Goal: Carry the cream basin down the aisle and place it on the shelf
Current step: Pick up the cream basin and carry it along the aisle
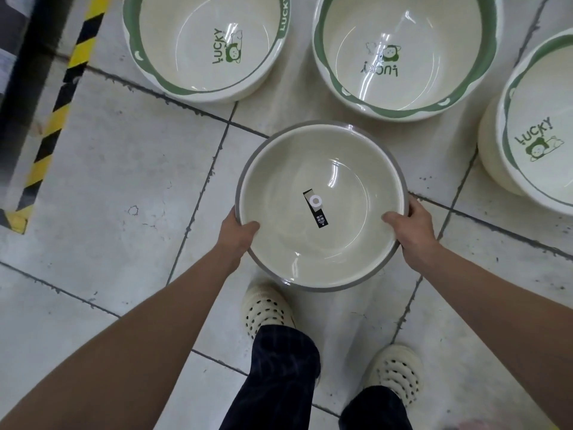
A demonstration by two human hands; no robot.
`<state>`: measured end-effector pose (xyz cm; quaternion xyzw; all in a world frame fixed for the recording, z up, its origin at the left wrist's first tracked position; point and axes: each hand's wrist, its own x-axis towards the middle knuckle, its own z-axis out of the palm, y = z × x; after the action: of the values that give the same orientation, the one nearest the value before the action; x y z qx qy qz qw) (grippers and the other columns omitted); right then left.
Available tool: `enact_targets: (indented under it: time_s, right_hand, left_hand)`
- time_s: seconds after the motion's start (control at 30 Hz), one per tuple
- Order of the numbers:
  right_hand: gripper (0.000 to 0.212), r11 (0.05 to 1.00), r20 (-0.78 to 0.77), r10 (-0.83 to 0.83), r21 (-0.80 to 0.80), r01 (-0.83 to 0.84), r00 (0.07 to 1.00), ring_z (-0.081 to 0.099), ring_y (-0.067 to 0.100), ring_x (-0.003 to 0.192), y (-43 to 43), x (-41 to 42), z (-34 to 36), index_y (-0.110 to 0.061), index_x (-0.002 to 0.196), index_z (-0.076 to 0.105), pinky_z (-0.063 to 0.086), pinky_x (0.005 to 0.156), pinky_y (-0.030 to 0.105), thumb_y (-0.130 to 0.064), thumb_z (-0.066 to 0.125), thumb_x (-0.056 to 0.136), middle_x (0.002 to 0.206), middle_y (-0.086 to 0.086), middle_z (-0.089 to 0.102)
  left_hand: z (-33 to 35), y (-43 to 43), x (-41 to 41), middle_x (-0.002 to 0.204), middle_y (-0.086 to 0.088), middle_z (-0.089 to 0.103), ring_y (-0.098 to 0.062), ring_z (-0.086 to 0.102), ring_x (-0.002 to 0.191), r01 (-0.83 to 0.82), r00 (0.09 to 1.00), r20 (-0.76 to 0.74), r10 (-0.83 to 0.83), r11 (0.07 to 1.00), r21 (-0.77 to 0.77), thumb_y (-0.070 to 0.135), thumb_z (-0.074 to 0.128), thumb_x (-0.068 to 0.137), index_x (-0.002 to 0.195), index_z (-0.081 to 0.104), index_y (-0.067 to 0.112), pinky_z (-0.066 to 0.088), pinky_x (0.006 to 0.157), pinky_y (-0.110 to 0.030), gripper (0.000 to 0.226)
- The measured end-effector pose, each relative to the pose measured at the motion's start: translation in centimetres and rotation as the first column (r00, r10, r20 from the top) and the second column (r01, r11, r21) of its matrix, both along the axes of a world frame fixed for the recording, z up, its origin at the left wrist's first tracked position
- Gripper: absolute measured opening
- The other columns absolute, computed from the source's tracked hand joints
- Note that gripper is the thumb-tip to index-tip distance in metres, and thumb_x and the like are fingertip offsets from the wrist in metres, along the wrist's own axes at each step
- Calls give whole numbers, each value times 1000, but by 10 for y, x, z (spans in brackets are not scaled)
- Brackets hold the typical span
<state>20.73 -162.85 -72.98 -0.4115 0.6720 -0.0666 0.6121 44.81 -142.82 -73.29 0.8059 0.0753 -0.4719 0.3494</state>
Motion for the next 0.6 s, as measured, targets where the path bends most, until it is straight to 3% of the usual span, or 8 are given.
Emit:
enact_targets:
  time_s: [0.13,0.33,0.5,0.6]
  right_hand:
    - [44,1000,-24,-16,15,17,1000,66,15,82,8,-10,19,-21,122,66,52,62,23,6,63,88,98,-1,70]
    - [34,994,2,-109,-32,109,994,67,15,82,17,-46,82,-22,118,65,54,52,16,-2,66,91,100,-2,70]
    - [36,978,33,-206,-25,206,978,71,20,95,4,-66,173,-17,126,68,58,74,30,-9,69,91,112,2,74]
    - [30,977,38,-212,-23,213,977,70,18,91,-13,-75,242,-18,121,69,55,72,29,-10,70,92,113,5,73]
  left_hand:
    - [20,-4,1,106,-9,69,-35,68,101,-32,999,-1,32,999,11,-4,58,88,119,60,16,60,85,-46,37]
    - [85,-23,-11,97,-3,69,-24,67,89,25,1000,6,-25,998,-52,1,61,90,111,65,17,55,70,-32,26]
    - [178,-53,-21,84,-3,65,-20,62,74,24,1000,-10,-25,995,-102,2,63,89,89,68,15,50,53,-21,14]
    - [246,-69,-28,85,-4,66,-20,62,74,32,998,-46,-37,993,-118,4,65,89,89,69,17,51,54,-23,14]
